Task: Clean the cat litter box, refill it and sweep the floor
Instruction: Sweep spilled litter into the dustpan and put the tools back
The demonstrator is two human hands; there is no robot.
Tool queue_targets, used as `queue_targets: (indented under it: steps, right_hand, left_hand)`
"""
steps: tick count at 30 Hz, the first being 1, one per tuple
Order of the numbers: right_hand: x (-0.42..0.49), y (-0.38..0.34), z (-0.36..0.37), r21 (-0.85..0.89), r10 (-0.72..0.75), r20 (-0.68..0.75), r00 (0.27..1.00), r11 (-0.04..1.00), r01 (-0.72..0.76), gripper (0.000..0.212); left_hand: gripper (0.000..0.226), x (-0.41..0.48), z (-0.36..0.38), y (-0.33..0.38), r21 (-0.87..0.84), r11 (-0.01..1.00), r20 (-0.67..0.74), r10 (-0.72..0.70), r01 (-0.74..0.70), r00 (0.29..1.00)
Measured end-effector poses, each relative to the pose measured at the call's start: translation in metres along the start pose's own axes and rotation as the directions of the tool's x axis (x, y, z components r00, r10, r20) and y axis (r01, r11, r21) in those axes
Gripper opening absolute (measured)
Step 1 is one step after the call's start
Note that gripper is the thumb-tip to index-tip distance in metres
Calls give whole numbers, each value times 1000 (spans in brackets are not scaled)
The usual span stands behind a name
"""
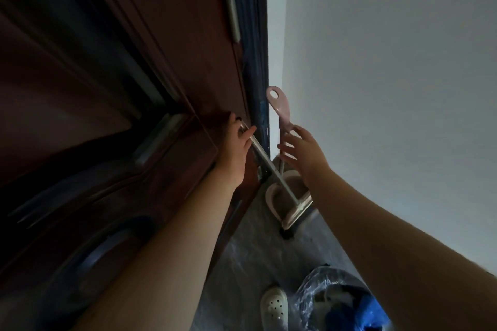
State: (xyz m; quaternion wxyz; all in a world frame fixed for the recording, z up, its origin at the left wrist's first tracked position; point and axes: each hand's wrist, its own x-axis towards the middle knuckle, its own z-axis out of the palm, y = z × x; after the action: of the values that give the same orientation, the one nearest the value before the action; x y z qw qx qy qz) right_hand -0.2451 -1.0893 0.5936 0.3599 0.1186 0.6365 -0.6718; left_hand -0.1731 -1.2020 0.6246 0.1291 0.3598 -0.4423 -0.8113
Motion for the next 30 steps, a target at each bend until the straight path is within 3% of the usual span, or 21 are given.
queue_targets:
  steps: [3, 5, 8, 17, 21, 30]
  right_hand:
    - [5, -3, 6, -21, -47, -16, 999, 999, 46, 31]
    - [12, -3, 7, -46, -90, -35, 995, 995, 88, 32]
    - [22, -4, 8, -58, -140, -72, 988, 989, 136, 24]
    - [53, -30, 1, -41, -165, -133, 977, 986, 161, 17]
    - [63, -33, 8, -107, -207, -92, 974, 975, 197, 15]
    - [65, -20, 15, -217, -272, -110, 956, 945, 244, 13]
  left_hand:
    - [47, 10, -1, 2, -134, 991, 2, -18, 18, 1000]
    - [51, 15, 0, 6, -327, 942, 20, -79, 81, 997]
    - [51, 20, 4, 8, -467, 877, 20, -115, 111, 993]
    - [42, 33, 19, 4, -603, 796, -30, -83, 48, 996]
    - [43, 36, 24, 5, -670, 741, -25, -82, 44, 996]
    - [58, 35, 16, 4, -841, 537, -22, -140, 57, 990]
